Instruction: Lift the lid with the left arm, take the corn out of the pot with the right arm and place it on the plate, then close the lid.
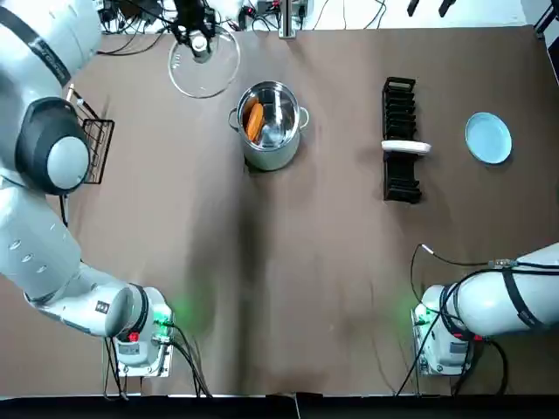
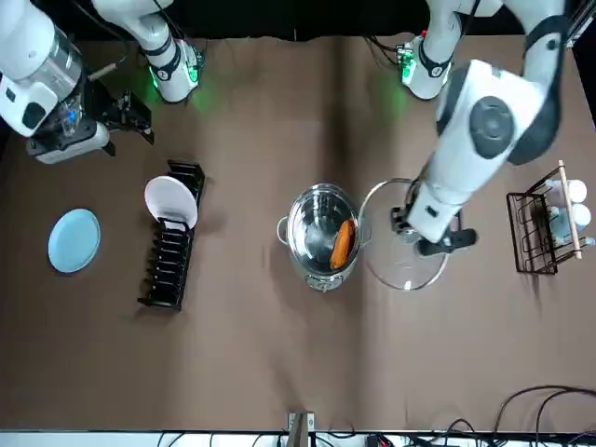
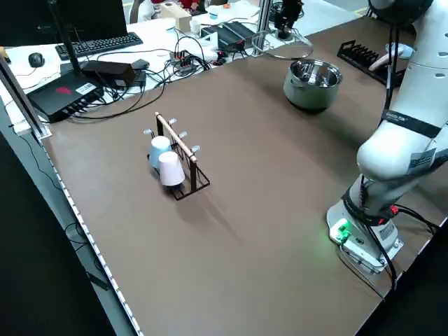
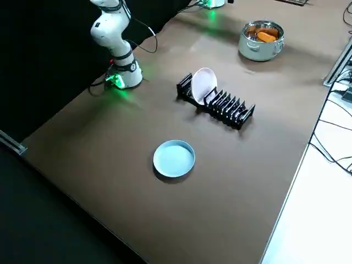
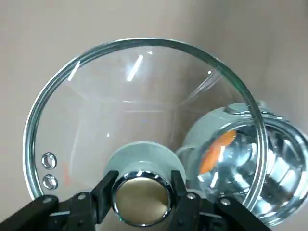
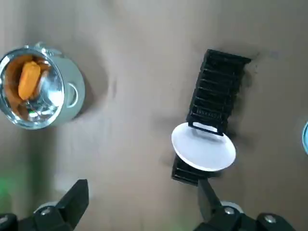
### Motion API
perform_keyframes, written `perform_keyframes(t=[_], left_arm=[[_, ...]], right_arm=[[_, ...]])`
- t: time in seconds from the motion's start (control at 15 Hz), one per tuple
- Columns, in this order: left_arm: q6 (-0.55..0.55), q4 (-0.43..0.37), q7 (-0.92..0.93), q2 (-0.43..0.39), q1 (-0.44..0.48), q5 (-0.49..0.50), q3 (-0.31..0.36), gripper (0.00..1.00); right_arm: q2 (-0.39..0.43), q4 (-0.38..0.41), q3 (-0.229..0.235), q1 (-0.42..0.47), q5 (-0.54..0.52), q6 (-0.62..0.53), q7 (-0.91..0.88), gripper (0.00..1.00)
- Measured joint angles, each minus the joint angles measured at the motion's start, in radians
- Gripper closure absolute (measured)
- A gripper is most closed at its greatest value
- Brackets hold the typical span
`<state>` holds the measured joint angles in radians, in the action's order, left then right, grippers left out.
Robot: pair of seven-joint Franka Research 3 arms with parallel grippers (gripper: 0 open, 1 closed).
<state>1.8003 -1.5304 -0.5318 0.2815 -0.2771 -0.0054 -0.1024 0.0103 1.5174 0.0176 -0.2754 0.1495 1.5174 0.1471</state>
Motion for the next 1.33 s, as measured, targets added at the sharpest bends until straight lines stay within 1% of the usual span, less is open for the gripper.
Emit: perform_keyframes(t=[0.07,0.2,0.33,0.47,0.67,0.87,1.07,1.13,1.33], left_arm=[[-0.011,-0.001,0.033,-0.006,0.021,0.000,0.000,0.49],[-0.031,-0.007,0.092,-0.011,0.058,0.000,0.000,0.49],[-0.061,-0.017,0.139,-0.011,0.086,0.000,0.001,0.49],[-0.068,-0.028,0.165,-0.011,0.109,0.000,0.000,0.49],[-0.068,-0.043,0.211,-0.011,0.152,0.000,0.001,0.49],[-0.048,-0.049,0.223,-0.005,0.186,0.000,0.001,0.49],[-0.020,-0.050,0.228,0.011,0.215,0.000,0.001,0.49],[-0.006,-0.050,0.236,0.021,0.227,0.000,0.001,0.49],[0.014,-0.050,0.237,0.033,0.229,0.000,0.001,0.49]], right_arm=[[-0.005,-0.003,0.000,-0.015,0.000,0.010,0.050,0.00],[-0.035,-0.014,0.000,-0.078,0.000,0.068,0.176,0.00],[-0.086,-0.050,-0.001,-0.154,0.000,0.117,0.298,0.00],[-0.143,-0.092,-0.002,-0.200,-0.001,0.165,0.433,0.00],[-0.217,-0.120,0.008,-0.201,-0.001,0.268,0.612,0.00],[-0.272,-0.126,0.022,-0.167,-0.001,0.332,0.741,0.00],[-0.320,-0.127,0.024,-0.134,-0.001,0.476,0.841,0.00],[-0.357,-0.128,0.021,-0.138,-0.001,0.551,0.893,0.00],[-0.411,-0.130,0.016,-0.162,-0.001,0.614,0.950,0.00]])
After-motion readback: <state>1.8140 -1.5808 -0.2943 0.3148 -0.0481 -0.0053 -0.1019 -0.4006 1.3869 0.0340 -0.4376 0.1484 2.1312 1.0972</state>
